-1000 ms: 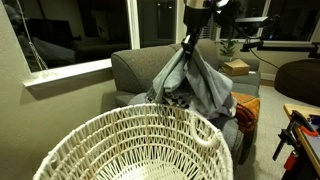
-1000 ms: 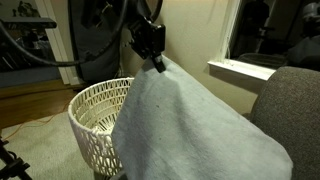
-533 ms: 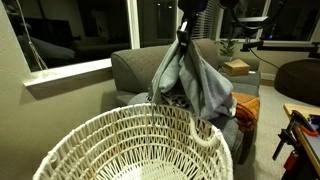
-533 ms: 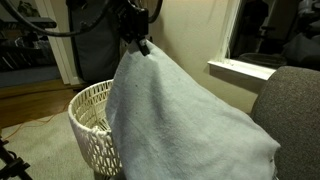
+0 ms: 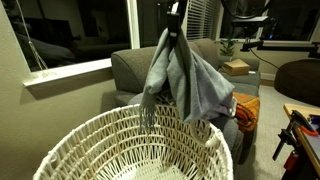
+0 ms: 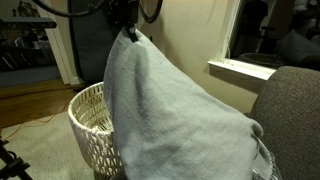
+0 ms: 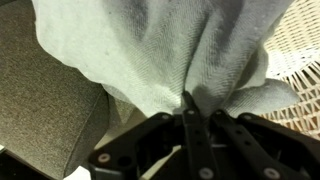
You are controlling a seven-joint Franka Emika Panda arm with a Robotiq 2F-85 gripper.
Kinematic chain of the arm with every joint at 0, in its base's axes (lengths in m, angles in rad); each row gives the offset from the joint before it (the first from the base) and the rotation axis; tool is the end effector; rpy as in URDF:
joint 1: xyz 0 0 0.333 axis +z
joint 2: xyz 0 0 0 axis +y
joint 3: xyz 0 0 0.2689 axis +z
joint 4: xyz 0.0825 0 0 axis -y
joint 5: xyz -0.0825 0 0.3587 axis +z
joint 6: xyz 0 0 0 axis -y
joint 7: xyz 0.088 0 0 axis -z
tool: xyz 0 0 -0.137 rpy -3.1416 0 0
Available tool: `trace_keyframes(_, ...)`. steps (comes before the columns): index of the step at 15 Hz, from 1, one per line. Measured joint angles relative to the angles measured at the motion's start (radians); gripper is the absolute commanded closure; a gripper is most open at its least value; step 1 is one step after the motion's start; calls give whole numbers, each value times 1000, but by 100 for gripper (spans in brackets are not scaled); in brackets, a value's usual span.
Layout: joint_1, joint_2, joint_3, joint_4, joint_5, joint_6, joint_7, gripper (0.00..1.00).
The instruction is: Pick up the grey fabric and place it in the basket.
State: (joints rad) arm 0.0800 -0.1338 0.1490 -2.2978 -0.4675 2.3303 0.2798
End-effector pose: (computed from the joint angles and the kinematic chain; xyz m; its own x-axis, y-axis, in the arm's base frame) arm 0.4921 0.0967 0.3609 0.9402 0.2750 0.2009 0.1936 -0.9169 0.3490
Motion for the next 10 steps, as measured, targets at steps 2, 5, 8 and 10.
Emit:
trace_keyframes(2,15,0,10,21,46,-21,-55,97)
trace_keyframes(5,41,1,32,46,89,-60,-110,97)
trace_keyframes(8,66,6,59,67,102,-95,-132,97)
trace_keyframes(10,82,12,76,85,102,-115,-142,97)
